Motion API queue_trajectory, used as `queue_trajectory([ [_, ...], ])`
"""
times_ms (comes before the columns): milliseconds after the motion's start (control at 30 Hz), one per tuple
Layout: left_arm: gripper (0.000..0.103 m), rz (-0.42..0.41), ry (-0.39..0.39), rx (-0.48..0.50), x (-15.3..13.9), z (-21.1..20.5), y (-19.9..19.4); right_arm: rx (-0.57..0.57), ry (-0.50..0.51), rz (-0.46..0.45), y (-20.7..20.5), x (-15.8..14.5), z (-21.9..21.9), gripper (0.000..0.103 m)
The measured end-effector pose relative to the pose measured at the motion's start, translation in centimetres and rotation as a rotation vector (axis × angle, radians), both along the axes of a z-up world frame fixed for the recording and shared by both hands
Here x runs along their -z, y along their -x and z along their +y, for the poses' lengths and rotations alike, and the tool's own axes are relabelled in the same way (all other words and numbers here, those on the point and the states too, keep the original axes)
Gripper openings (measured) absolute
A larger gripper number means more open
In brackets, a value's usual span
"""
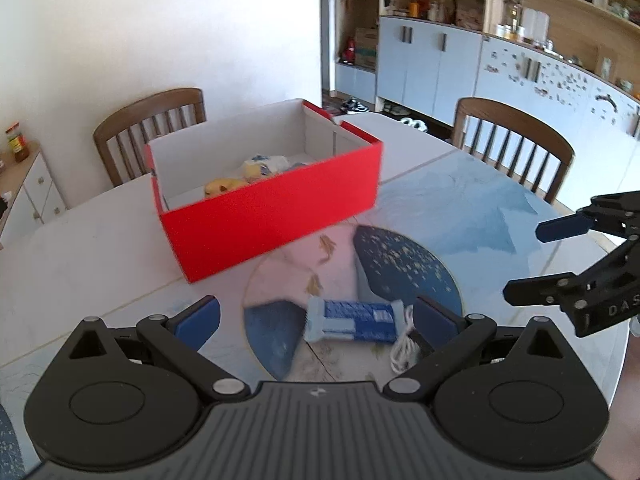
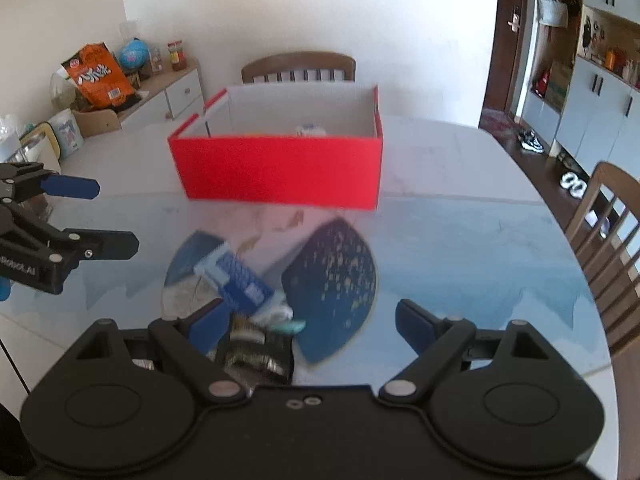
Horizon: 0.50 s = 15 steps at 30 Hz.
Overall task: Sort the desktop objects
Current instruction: 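Move left tool toward gold foil bag while right tool approaches clear printed bag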
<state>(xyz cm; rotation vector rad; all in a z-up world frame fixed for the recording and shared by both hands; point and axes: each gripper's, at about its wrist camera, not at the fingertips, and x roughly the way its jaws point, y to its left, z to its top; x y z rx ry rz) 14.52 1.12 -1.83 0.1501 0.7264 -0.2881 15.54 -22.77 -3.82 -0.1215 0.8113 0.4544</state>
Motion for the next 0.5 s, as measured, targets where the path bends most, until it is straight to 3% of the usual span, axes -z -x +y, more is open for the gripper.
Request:
queue_trajectory([
  [167,0.103,-0.024,0.003,0.039,1.2,-0.8,1.6,0.016,0.015,0.023,1.5,1.7,0.2,0.091],
  [500,0.103,0.002,-0.025,0.127,5.1,-2.3,3.5,0.039,0.032,0.086,3.5,4.7,0.0,0.091],
])
